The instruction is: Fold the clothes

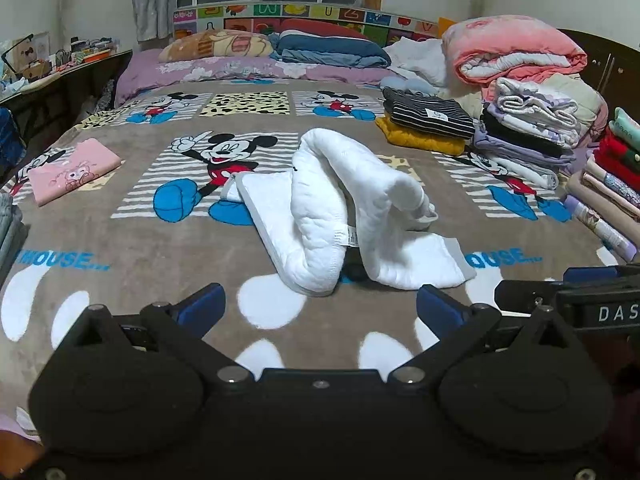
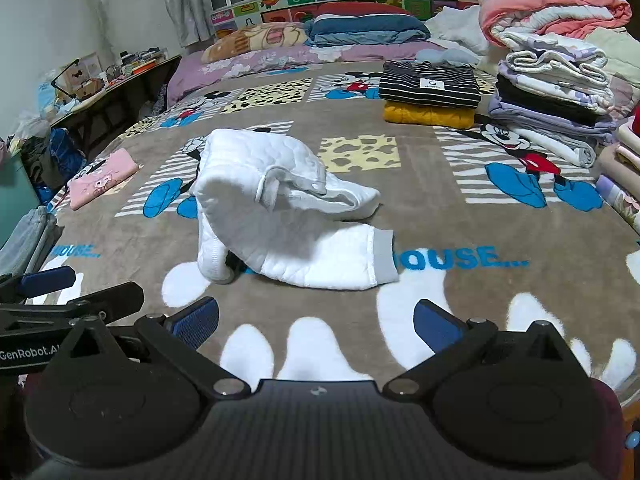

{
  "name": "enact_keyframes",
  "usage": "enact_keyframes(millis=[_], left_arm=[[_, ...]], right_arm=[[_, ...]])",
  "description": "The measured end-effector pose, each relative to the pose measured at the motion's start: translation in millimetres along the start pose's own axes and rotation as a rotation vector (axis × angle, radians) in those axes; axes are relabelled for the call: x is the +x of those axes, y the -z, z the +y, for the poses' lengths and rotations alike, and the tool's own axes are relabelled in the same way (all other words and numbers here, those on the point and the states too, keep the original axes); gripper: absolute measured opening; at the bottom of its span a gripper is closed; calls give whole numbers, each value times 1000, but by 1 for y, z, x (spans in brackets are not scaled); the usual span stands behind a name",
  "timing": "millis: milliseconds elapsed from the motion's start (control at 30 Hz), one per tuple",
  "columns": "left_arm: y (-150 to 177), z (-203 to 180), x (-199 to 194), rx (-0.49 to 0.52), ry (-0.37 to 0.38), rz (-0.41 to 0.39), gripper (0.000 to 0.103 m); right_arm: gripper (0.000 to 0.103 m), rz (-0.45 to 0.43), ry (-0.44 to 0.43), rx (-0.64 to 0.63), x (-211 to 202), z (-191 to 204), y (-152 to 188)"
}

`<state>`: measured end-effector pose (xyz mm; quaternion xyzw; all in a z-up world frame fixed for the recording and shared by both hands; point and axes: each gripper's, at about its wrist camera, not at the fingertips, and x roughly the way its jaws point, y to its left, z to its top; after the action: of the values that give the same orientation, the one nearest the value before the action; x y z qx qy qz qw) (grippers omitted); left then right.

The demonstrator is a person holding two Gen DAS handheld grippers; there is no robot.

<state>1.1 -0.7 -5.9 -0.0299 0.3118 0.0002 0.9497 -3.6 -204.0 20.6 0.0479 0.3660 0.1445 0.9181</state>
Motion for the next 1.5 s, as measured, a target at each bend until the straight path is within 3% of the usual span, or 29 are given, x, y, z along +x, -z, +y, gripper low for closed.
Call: enact_keyframes(millis=[867,1033,1133,1300,1500], left_arm=[[3,-3,4,23,3,-1,103],[2,-6,6,47,66,-18,103],[1,-14,9,113,84,-33,103],[1,-26,17,218,53,-87,103],[-1,-38,32,335,18,-86,103]], right_arm=[[103,0,-9,8,1,-3,0],[103,-32,-121,15,0,-15,-3],[103,-54,-143,12,2,-22,-5],[103,-117,-144,-12,6,-31,-10],[103,-150,-133,-33,27,-50,-15]])
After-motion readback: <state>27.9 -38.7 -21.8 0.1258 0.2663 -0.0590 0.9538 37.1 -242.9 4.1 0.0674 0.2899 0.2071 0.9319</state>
